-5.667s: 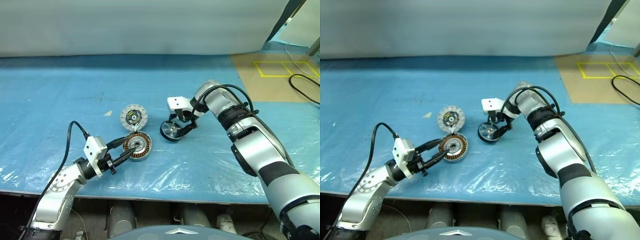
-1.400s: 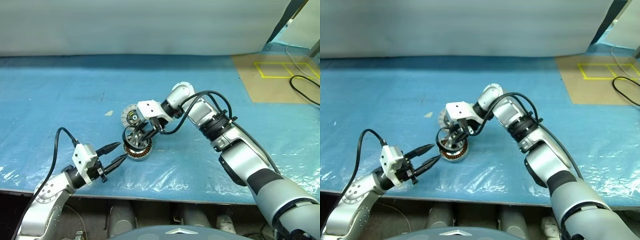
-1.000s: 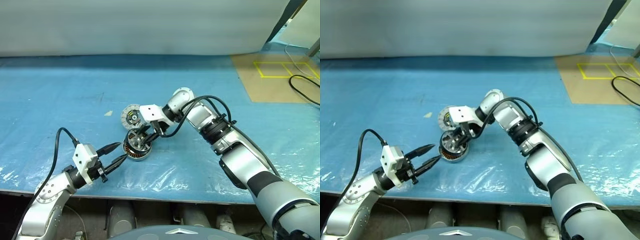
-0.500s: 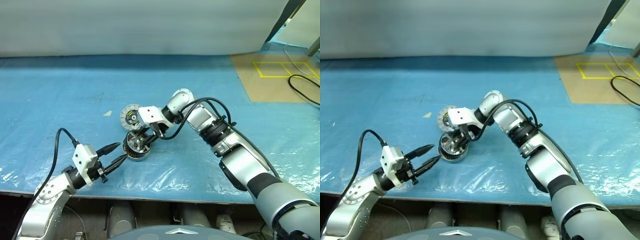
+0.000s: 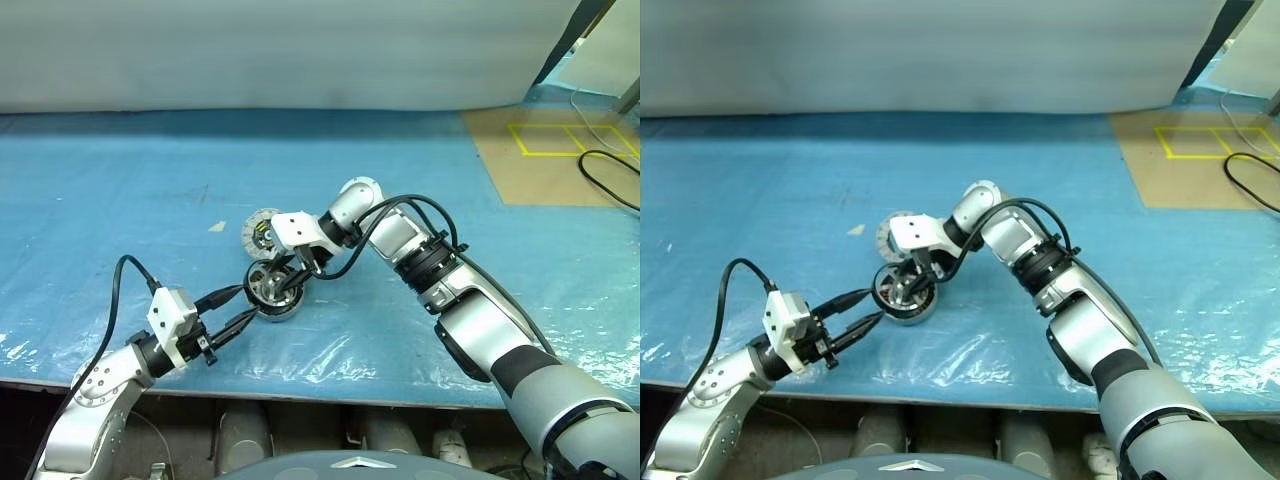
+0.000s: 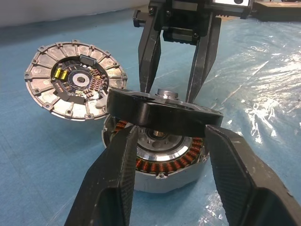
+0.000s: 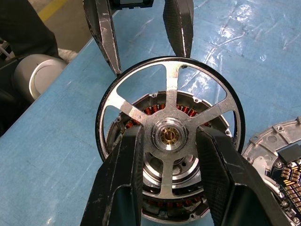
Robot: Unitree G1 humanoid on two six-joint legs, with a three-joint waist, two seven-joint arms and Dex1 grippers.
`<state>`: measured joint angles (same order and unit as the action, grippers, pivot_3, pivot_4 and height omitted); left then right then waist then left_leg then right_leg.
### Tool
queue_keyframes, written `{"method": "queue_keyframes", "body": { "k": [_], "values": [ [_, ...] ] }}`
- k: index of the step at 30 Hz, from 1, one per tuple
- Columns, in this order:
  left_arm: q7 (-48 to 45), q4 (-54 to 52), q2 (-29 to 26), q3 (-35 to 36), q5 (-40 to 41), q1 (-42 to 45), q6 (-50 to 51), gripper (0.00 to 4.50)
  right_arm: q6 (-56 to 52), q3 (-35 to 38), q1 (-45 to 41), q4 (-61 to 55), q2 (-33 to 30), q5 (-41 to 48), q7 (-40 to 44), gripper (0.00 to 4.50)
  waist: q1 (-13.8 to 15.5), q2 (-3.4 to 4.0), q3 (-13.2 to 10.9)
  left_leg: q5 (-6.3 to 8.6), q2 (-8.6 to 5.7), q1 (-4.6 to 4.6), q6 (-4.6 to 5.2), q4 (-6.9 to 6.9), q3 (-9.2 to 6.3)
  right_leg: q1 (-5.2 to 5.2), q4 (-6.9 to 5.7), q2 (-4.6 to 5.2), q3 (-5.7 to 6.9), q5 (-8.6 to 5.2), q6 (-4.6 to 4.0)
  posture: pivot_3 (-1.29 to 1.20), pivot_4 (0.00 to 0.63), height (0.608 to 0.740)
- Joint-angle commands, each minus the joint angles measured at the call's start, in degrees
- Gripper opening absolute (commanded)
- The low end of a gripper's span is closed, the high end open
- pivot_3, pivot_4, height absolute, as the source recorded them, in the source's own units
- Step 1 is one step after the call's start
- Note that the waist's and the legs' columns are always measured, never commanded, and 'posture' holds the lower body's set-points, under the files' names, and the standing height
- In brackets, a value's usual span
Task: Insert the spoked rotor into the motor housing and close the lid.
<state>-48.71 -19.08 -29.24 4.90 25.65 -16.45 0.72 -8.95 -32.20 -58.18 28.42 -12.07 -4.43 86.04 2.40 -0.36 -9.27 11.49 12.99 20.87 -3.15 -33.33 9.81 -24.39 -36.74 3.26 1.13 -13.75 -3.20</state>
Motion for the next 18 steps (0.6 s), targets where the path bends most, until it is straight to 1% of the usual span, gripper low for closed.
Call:
{"method": "queue_keyframes", "body": {
  "k": [1, 11, 15, 18],
  "values": [
    [0.07, -2.07, -0.02, 0.05, 0.30, -0.01, -0.14, 2.38, 1.12, 0.14, -0.31, -0.42, -0.05, -0.19, -0.19, 1.65, 0.00, 0.00, 0.00, 0.00, 0.00, 0.00, 0.00, 0.00, 0.00, 0.00, 0.00, 0.00, 0.00, 0.00, 0.00, 0.00, 0.150, 0.740],
    [0.14, -1.74, 0.07, -0.07, 0.26, 0.32, -0.43, 2.38, 2.19, -0.28, -0.19, -0.19, -0.52, -1.02, -0.08, 1.65, 0.00, 0.00, 0.00, 0.00, 0.00, -0.01, 0.00, 0.00, 0.00, 0.01, 0.00, 0.00, 0.00, 0.00, 0.00, 0.00, 0.150, 0.740],
    [0.04, -1.31, 0.08, 0.05, 0.36, 0.64, -0.52, 2.38, 1.37, -0.07, -0.55, -1.07, -0.51, -0.56, 0.81, 2.55, 0.02, 0.00, 0.00, 0.00, 0.00, 0.00, 0.00, 0.00, 0.00, 0.01, 0.00, 0.00, 0.00, 0.00, 0.00, 0.00, 0.150, 0.740],
    [-0.06, -0.96, 0.09, 0.10, 0.38, 0.85, -0.57, 2.38, 1.18, 0.29, -1.16, -1.60, -0.48, -0.09, 1.52, 2.55, 0.01, 0.00, 0.00, 0.00, 0.00, 0.00, 0.00, 0.00, 0.00, 0.01, 0.00, 0.00, 0.00, 0.00, 0.00, 0.00, 0.150, 0.740]
  ]
}}
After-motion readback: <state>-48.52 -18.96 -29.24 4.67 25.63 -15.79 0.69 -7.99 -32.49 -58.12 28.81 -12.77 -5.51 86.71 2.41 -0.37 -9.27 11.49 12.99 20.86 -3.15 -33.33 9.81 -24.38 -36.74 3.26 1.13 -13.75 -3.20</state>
